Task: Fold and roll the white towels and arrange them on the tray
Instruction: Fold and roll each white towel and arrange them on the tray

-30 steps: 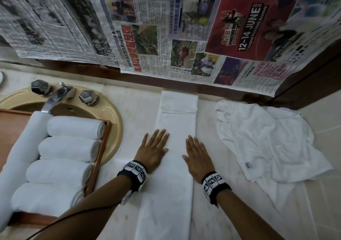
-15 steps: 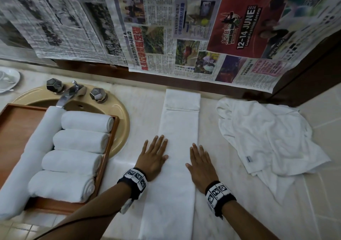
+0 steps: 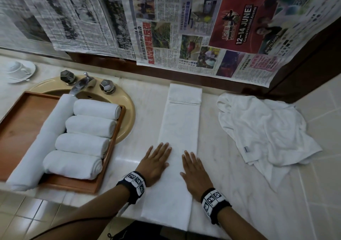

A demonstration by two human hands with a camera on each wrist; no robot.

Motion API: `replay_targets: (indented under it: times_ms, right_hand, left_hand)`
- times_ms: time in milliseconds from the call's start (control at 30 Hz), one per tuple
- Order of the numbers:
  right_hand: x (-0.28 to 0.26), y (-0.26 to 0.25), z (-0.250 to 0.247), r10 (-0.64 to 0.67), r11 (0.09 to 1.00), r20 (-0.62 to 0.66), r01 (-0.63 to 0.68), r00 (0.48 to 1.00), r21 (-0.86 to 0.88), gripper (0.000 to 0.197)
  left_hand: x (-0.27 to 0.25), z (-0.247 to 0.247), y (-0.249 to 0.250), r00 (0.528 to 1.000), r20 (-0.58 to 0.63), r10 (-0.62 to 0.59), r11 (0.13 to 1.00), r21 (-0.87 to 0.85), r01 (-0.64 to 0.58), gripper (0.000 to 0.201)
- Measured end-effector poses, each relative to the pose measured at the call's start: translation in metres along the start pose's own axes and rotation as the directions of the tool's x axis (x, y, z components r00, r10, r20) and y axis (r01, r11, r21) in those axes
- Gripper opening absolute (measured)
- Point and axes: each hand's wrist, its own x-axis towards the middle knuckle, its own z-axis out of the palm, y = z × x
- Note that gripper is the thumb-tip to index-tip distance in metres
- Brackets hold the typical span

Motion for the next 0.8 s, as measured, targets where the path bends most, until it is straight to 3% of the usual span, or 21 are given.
replay_targets:
  times_ms: [100,333,467,567,700,800]
  right_hand:
    - [-0.021,-0.009,0.014,-0.061,0.998,0.029,0.062,0.998,-0.031,0.064]
    - [-0.035,-0.016,0.004,0.093,0.996,0.03,-0.094,0.995,0.007,0.064]
    - [-0.048,-0.042,0.017,0.005,1.0,-0.025,-0.006,1.0,-0.016,0.06]
    - [-0.069,-0.038,0.02,-0.016,0.999,0.002,0.016,1.0,-0.048,0.061]
    - [-0.085,-0.032,0.015,0.155,0.988,0.021,-0.155,0.988,0.001,0.068]
    - [-0.094,-0.051,0.017,0.147,0.989,0.008,-0.147,0.989,0.02,0.065]
  left_hand:
    - [-0.021,0.017,0.013,0.998,0.011,0.054,0.999,0.008,-0.054,0.058]
    - [-0.04,0.017,0.012,0.997,0.001,-0.081,0.996,0.025,0.081,0.06]
    - [-0.06,0.037,0.045,0.999,-0.036,-0.039,0.999,-0.002,0.039,0.058]
    - [-0.081,0.048,0.04,0.999,-0.008,-0.044,0.999,-0.002,0.044,0.058]
    - [-0.095,0.042,0.027,0.995,-0.006,-0.103,0.995,0.017,0.103,0.06]
    - [-0.106,0.046,0.044,0.997,-0.015,-0.081,0.997,0.011,0.081,0.061]
